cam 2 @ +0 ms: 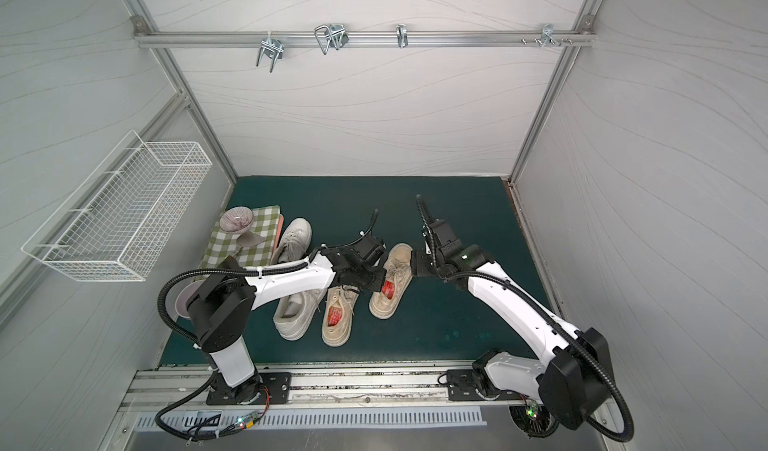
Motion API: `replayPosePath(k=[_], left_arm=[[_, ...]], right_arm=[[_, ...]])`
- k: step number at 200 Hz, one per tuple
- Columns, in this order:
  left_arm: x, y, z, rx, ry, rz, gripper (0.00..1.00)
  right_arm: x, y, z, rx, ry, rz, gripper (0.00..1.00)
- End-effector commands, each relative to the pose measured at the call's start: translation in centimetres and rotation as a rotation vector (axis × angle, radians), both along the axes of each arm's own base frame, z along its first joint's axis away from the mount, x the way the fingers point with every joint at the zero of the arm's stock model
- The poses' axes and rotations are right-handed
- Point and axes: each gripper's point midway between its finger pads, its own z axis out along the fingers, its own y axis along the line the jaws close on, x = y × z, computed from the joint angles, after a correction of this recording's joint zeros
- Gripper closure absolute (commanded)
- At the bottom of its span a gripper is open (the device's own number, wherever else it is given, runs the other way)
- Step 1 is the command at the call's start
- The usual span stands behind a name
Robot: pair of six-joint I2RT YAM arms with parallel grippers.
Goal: Remove the insole from the shoe
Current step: Untie the shoelace on the shoe.
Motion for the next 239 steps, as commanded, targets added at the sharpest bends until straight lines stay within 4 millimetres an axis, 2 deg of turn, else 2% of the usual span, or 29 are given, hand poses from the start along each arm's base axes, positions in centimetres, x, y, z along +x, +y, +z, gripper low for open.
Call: replayPosePath(k=[1,31,57,113,157,190,239], left_arm=[[1.5,-3.2,3.5,-0.119,-0.076,0.009,1.00],[1.0,-3.5,3.7,-0.127,-0.075,0.010,1.00],[0.8,-3.6,3.8,-0.138,-0.078,0.015,1.00],[0.7,-3.5,4.2,-0.146,-0.081,0.022,1.00],[0.3,-3.8,4.3,-0.163,-0.075,0.017,1.00],[-0.2,-4.0,4.1,-0.166,-0.069,0.013,1.00],[-0.3,-3.8,3.5,-0.163,-0.061,0.014,1.00]], right_arm=[[0.0,1.3,-0.7,0.010,0.024,0.037,0.33],[-0.4,1.9,-2.3,0.011,0.075,0.049,0.35],[-0.9,2.2,-4.5,-0.003,0.126,0.050,0.36],[-0.9,1.8,-7.3,-0.058,0.182,0.017,0.44],[0.1,2.5,-7.2,-0.041,0.175,0.000,0.52],[0.6,2.2,-7.7,-0.058,0.166,-0.030,0.59],[0.4,2.2,-7.3,-0.043,0.158,-0.035,0.59]])
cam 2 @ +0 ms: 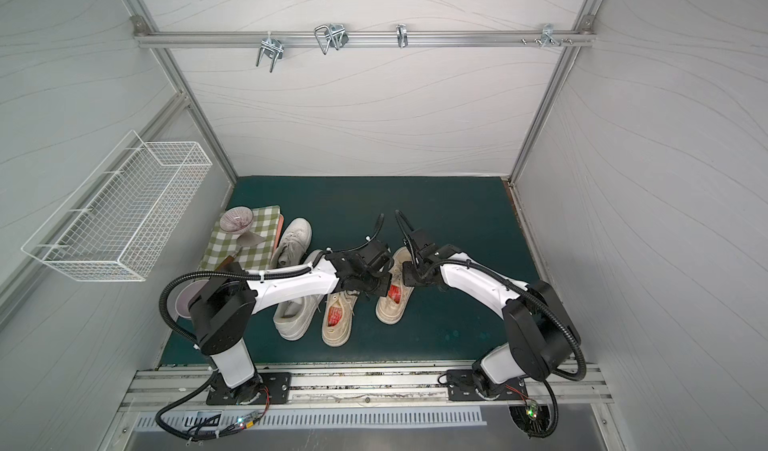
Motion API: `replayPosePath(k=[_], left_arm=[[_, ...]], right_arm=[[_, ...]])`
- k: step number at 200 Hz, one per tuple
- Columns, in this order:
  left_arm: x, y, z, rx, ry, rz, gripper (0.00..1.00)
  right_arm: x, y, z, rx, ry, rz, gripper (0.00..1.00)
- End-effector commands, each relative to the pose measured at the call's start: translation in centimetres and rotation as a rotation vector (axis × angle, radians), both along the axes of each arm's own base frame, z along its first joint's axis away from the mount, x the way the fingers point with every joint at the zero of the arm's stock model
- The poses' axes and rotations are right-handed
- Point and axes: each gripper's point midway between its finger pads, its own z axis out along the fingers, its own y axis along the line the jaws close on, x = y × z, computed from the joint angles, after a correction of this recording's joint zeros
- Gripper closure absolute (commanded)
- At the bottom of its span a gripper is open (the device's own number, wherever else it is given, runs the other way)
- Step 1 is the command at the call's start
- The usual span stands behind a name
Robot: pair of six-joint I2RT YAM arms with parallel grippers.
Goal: Remove the insole from the shoe
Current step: Untie the shoelace on the shoe.
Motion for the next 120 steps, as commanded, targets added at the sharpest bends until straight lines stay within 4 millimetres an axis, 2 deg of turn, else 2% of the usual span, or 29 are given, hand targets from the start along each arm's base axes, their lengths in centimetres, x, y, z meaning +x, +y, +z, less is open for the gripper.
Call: replayPosePath(k=[1,35,57,93,120], left_arm=[[1.2,-2.2,3.3,-0.130,-0.078,0.008,1.00],[0.9,-2.2,3.4,-0.141,-0.073,0.004,1.00],[0.6,-2.2,3.6,-0.151,-0.072,0.006,1.00],[0.3,-2.5,3.7,-0.178,-0.054,0.005,1.00],[0.0,-2.8,4.1,-0.209,-0.043,0.010,1.00]], right_arm=[[0.5,0.3,0.7,0.013,-0.029,-0.017,0.59],[0.9,-0.5,-0.5,-0.045,-0.023,-0.049,0.65],[1.4,-0.6,-0.6,-0.057,-0.041,-0.056,0.65],[1.8,-0.2,-1.2,-0.088,-0.051,-0.052,0.56],[2.3,-0.7,-2.0,-0.154,-0.073,-0.083,0.55]])
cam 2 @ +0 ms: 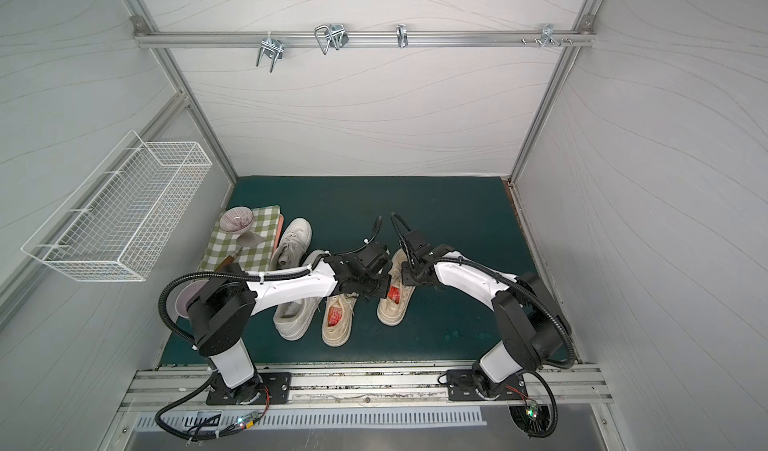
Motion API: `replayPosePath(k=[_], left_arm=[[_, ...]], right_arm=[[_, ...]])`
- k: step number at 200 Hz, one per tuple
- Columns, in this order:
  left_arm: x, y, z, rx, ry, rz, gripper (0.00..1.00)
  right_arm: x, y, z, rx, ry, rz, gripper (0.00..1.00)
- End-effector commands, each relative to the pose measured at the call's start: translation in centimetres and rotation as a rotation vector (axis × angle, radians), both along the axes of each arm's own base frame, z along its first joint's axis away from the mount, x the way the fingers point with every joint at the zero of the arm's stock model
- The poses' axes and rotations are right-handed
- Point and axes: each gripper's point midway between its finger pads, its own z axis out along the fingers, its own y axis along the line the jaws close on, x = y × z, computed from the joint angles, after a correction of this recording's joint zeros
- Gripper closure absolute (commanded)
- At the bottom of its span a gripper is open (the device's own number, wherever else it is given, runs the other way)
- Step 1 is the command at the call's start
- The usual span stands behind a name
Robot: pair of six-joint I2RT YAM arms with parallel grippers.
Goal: Remove the insole from the shoe
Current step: Untie the shoelace on the shoe.
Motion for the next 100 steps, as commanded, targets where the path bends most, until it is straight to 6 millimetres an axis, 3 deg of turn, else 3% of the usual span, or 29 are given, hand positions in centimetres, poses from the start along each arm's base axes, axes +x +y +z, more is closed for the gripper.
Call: replayPosePath(k=[1,47,75,100], left_arm=[[0.6,-2.6,4.6,-0.167,-0.065,0.000,1.00],[0.3,-2.4,4.6,-0.174,-0.055,0.012,1.00],[0.2,-2.2,4.1,-0.172,-0.048,0.020,1.00],[0.3,-2.0,3.5,-0.151,-0.052,0.022,1.00]], right_arm=[[1.2,-0.4,-0.3,-0.068,-0.050,-0.047,0.55],[2.9,-1.6,1.8,-0.094,-0.163,-0.126,0.52],[3.4,-1.9,2.2,-0.068,-0.180,-0.161,0.39],[3.5,-2.0,1.9,0.048,-0.143,-0.197,0.34]])
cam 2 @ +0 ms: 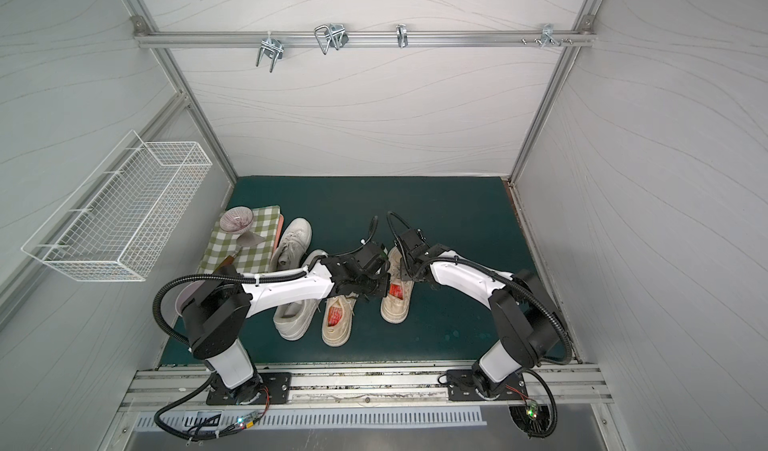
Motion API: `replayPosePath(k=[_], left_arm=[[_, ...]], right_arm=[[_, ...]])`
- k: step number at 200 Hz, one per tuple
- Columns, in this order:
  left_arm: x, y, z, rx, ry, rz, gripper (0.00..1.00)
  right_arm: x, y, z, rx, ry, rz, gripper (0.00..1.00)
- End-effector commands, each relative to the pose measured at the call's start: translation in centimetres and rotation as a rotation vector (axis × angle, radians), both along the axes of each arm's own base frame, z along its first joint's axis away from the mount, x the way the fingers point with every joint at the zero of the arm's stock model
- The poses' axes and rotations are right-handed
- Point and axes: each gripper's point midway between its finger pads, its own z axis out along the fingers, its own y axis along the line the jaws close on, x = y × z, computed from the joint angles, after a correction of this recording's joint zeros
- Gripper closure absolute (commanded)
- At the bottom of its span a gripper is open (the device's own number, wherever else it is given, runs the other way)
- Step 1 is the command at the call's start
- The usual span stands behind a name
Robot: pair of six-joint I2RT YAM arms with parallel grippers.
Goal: Remove the insole from the shoe
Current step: Untie the shoelace on the shoe.
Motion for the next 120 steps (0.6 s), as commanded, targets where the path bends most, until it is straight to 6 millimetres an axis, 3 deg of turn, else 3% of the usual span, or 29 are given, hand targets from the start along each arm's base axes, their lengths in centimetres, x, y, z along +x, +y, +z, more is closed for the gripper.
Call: replayPosePath(k=[1,58,120], left_arm=[[0.2,-1.8,2.9,-0.098,-0.053,-0.018,1.00],[0.2,-1.9,2.1,-0.082,-0.038,-0.023,1.00],[0.0,-2.0,1.4,-0.071,-0.018,-0.027,1.00]], right_arm=[[1.3,-1.0,1.0,0.089,-0.046,-0.091,0.34],[0.4,-0.5,0.3,0.127,-0.049,-0.056,0.27],[0.2,0.8,1.2,0.197,-0.105,-0.002,0.20]])
